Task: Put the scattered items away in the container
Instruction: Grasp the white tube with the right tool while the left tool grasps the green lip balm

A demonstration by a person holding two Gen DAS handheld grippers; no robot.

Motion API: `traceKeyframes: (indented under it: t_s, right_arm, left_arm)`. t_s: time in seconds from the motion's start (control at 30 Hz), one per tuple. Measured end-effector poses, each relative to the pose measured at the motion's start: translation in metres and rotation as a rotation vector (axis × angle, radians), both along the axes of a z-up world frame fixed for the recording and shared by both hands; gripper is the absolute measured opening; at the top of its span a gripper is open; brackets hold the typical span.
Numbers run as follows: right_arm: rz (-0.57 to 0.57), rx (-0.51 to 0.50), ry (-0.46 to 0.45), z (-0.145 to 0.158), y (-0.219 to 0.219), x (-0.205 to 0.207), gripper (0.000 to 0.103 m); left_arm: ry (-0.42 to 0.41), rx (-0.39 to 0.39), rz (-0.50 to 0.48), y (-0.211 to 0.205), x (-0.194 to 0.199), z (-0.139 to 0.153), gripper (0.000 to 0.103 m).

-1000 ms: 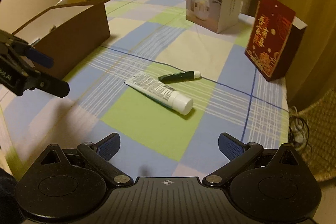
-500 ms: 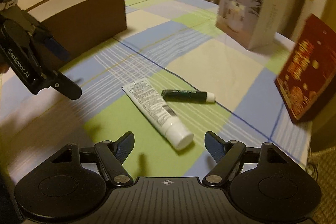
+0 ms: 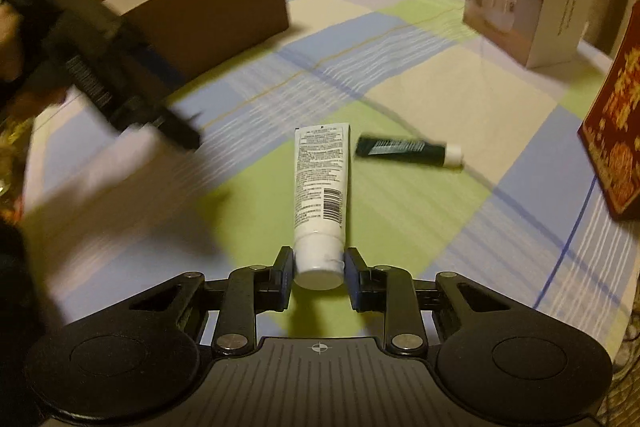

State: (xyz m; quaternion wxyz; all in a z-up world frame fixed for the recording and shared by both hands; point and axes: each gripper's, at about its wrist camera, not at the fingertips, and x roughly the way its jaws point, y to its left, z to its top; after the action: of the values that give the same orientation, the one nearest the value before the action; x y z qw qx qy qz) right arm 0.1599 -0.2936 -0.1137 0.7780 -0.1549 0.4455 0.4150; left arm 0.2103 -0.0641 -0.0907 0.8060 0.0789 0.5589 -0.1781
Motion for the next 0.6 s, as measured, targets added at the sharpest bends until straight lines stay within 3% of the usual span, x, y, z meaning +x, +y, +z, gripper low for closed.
traceKeyframes:
  t_s: [0.13, 0.17, 0.2, 0.23, 0.27, 0.37, 0.43, 0.47, 0.53, 0.6]
  right_arm:
    - [0.021, -0.034, 0.064, 0.004, -0.015, -0.019, 0.030]
    - [0.015, -0.037, 0.064, 0.006, -0.017, -0.024, 0.046]
    - [-0.003, -0.034, 0.040, 0.008, -0.019, -0.029, 0.079]
    - [-0.025, -0.018, 0.000, 0.012, -0.020, -0.034, 0.087]
    - [-0.038, 0.003, -0.019, 0.015, -0.019, -0.037, 0.088]
    - [-0.092, 0.035, -0.040, 0.017, -0.008, -0.035, 0.088]
    - [-0.093, 0.029, -0.042, 0.012, 0.006, -0.033, 0.075]
    - [-0.091, 0.014, -0.044, 0.008, 0.014, -0.032, 0.063]
    - [-0.104, -0.017, -0.044, -0.001, 0.025, -0.031, 0.059]
    - [-0.118, -0.053, -0.065, -0.007, 0.030, -0.032, 0.036]
  left_arm:
    - [-0.004, -0.003, -0.003, 0.000, -0.002, 0.002, 0.101]
    - [-0.005, -0.004, -0.002, 0.000, -0.002, 0.002, 0.101]
    - [-0.006, -0.004, -0.002, 0.000, -0.003, 0.002, 0.101]
    - [-0.007, -0.003, -0.002, 0.000, -0.003, 0.002, 0.101]
    - [-0.007, -0.002, -0.001, 0.000, -0.004, 0.002, 0.101]
    - [-0.012, 0.001, -0.002, 0.000, -0.006, 0.004, 0.101]
    - [-0.016, 0.002, -0.003, 0.000, -0.007, 0.005, 0.101]
    - [-0.017, 0.002, -0.003, 0.000, -0.008, 0.006, 0.101]
    - [-0.021, 0.003, -0.004, 0.000, -0.010, 0.008, 0.101]
    - [-0.023, 0.003, -0.002, 0.002, -0.012, 0.009, 0.101]
